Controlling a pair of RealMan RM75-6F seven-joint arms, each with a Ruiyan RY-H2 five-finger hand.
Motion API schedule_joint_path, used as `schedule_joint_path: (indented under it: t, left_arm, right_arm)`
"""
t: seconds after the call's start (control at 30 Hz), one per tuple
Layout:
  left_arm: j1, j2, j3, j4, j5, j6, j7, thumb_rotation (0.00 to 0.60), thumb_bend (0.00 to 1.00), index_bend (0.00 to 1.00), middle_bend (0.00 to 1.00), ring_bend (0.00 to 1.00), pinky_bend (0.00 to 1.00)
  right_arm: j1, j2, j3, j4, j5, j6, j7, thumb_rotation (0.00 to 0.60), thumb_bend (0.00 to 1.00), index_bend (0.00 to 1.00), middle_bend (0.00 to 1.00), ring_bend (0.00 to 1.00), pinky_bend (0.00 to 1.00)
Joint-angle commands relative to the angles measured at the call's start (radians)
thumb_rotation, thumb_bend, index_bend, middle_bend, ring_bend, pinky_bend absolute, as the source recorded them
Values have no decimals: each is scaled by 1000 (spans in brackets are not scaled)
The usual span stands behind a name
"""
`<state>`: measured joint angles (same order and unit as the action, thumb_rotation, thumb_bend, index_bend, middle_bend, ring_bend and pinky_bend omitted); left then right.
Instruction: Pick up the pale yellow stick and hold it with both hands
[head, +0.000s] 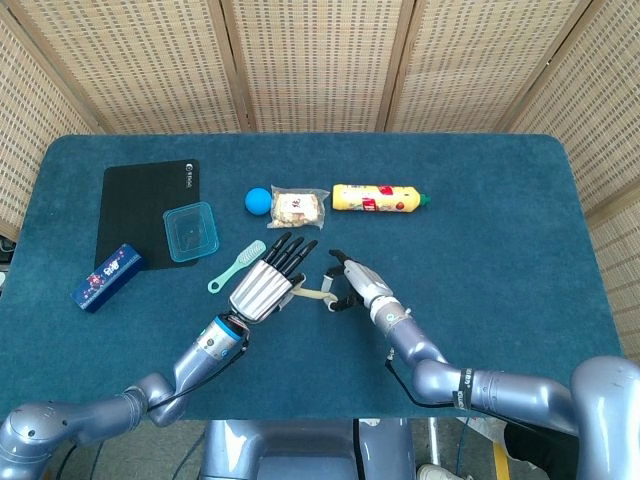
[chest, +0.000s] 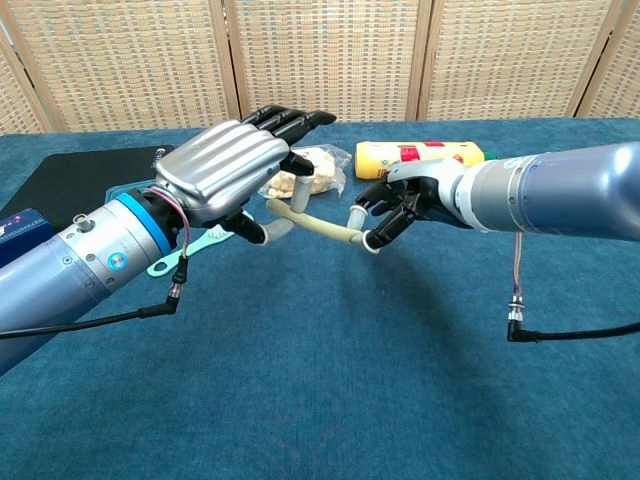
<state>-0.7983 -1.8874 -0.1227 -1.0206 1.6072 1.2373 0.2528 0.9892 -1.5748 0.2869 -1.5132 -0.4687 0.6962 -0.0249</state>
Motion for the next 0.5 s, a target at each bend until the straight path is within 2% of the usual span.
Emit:
schedule_joint_path:
  t: [0.03,0.5]
  left_arm:
    - [3,6,0,2,-2,3,-8,600,615,877,0,0,0]
    - [63,94,7,23,-14,72,-114,600,623,883,0,0,0]
  right_arm:
    - [-2,5,0,1,-3,3,1,600,673,730,86,0,0]
    - [-51,80,-13,-5,-43,22,16,600,673,733,88,0,0]
